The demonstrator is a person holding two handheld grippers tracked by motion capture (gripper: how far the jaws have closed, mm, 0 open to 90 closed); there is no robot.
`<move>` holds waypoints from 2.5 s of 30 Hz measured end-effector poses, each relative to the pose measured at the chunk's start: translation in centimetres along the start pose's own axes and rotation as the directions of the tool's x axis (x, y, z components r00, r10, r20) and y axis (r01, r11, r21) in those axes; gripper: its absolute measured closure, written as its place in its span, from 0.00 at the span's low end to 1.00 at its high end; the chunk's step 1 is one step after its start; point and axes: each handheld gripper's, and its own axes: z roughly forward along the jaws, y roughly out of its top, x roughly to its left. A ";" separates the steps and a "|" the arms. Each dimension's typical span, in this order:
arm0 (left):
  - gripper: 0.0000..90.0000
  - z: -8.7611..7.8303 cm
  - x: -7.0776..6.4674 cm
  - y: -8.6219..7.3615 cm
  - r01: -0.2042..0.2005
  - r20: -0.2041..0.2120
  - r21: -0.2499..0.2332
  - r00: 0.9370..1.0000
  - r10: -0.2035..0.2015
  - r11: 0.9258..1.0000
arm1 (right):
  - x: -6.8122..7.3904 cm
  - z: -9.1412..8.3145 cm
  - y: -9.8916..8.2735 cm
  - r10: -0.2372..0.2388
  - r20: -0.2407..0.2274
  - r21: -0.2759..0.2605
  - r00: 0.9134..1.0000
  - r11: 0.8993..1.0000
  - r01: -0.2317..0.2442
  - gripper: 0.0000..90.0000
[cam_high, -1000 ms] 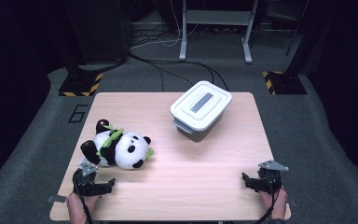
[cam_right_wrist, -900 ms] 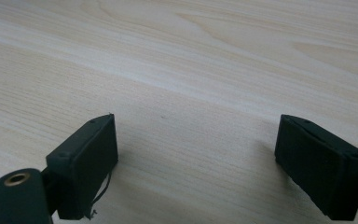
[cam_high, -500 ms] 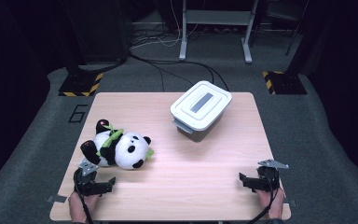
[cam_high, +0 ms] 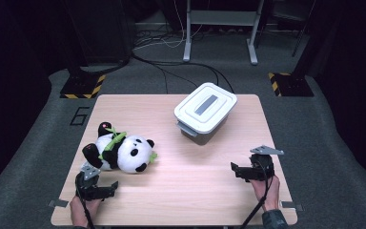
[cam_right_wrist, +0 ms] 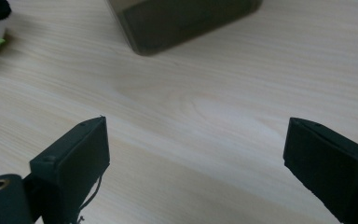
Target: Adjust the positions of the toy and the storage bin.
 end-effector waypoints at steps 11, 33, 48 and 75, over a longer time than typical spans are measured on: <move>0.00 0.0 0.0 0.0 -0.002 0.000 0.001 1.000 0.002 1.000 | 3.6 2.4 6.5 -0.104 -0.050 -0.017 0.993 0.994 0.104 0.09; 0.00 0.0 0.0 0.0 0.006 -0.008 0.002 1.000 -0.006 1.000 | 5.4 7.9 14.6 -0.093 -0.025 0.000 0.995 0.996 0.093 0.15; 0.00 0.0 0.0 0.0 0.007 -0.013 0.002 1.000 -0.007 1.000 | 6.2 11.0 15.8 -0.040 0.084 0.037 0.996 0.999 0.037 0.33; 0.00 0.0 0.1 0.0 0.012 -0.015 0.000 1.000 -0.012 1.000 | 6.0 10.8 16.4 -0.086 0.073 0.080 0.994 0.994 0.080 0.32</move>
